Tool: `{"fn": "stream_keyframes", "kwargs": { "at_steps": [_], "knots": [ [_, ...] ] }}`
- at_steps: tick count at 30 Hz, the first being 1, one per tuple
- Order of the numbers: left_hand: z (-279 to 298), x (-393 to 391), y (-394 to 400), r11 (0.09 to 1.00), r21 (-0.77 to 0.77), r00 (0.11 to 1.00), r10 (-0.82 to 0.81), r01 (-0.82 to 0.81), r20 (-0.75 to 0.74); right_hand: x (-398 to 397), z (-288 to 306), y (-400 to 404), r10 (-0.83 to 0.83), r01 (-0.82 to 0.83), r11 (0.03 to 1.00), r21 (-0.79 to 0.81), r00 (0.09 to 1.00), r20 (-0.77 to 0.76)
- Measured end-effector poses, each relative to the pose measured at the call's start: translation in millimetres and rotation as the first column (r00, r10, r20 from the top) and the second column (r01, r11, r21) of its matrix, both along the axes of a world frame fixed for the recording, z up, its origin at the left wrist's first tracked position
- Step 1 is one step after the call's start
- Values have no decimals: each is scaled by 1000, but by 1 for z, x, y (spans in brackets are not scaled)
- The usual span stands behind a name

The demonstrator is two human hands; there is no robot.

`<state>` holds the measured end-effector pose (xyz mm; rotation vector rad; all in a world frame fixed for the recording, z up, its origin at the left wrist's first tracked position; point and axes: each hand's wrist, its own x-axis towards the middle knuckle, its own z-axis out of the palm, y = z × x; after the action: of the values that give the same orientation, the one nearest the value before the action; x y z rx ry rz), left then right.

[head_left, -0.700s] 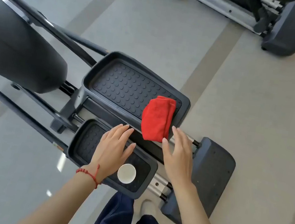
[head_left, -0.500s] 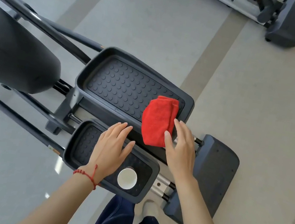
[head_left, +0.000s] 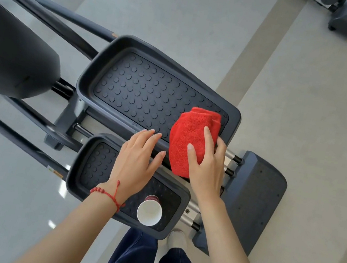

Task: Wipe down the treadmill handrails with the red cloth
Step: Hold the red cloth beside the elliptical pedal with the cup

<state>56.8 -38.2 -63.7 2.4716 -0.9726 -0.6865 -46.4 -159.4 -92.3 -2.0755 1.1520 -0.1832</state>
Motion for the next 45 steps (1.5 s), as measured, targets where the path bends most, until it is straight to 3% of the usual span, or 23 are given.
{"fn": "stream_keyframes", "kwargs": {
  "at_steps": [7, 12, 21, 33, 45],
  "knots": [
    [-10, 5, 7, 1000, 7, 1000, 17, -17, -14, 6, -6, 4, -40, 38, 996, 75, 999, 30],
    [-12, 4, 14, 999, 27, 999, 33, -33, -20, 15, -8, 6, -59, 59, 998, 7, 997, -50],
    [-9, 3, 21, 999, 37, 1000, 12, -12, -6, -7, -14, 9, -132, 121, 990, 78, 980, 147],
    [-10, -14, 16, 999, 41, 1000, 1, 0, -16, -54, -24, 29, -200, 180, 977, 112, 957, 209],
    [-13, -22, 12, 1000, 13, 1000, 13, -13, -8, -42, -29, 30, -240, 229, 970, 85, 958, 159]
  ]
}}
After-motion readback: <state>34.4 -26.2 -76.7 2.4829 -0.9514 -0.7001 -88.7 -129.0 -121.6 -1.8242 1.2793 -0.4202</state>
